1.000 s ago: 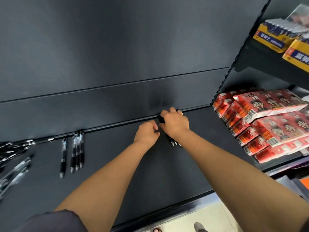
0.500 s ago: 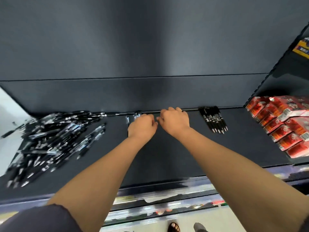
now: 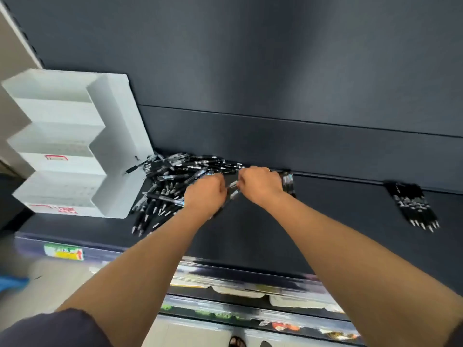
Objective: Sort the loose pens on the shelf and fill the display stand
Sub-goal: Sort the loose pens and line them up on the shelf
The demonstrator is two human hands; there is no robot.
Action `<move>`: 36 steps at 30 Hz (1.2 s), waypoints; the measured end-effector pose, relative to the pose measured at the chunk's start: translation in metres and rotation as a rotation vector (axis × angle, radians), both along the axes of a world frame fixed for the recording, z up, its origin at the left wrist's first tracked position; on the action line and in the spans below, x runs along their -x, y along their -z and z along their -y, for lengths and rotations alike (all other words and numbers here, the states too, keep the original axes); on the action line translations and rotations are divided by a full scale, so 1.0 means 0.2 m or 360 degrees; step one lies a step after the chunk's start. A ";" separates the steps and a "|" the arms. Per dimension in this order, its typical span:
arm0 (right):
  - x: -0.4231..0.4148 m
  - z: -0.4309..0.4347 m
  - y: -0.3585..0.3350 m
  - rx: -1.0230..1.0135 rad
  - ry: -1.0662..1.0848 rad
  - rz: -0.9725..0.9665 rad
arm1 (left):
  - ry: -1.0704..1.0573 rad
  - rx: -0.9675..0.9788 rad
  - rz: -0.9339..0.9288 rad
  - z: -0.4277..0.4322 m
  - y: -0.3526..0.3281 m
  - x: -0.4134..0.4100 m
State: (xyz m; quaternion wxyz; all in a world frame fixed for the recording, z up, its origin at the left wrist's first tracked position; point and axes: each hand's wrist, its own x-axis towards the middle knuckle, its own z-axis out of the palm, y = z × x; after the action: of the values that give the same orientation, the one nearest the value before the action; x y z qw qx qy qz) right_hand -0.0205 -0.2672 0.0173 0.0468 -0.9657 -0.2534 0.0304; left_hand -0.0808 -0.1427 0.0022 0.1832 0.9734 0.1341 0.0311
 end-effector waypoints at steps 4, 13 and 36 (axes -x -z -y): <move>-0.08 -0.12 0.03 0.0092 -0.0049 -0.0147 | -0.0098 0.0040 -0.0126 -0.13 0.03 -0.03; -0.24 -0.23 0.16 0.0206 0.0043 -0.0789 | -0.0033 0.0095 -0.0283 -0.22 0.13 -0.15; -0.24 -0.29 0.29 -0.0193 0.0698 -0.0754 | 0.0565 -0.0413 -0.0544 -0.17 0.28 -0.48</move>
State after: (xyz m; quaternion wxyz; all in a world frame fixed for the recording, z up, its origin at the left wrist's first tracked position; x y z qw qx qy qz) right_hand 0.0270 -0.2100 -0.0398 0.1673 -0.9589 -0.0228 0.2281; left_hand 0.0148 -0.1081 -0.0539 0.0344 0.9881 -0.0148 -0.1493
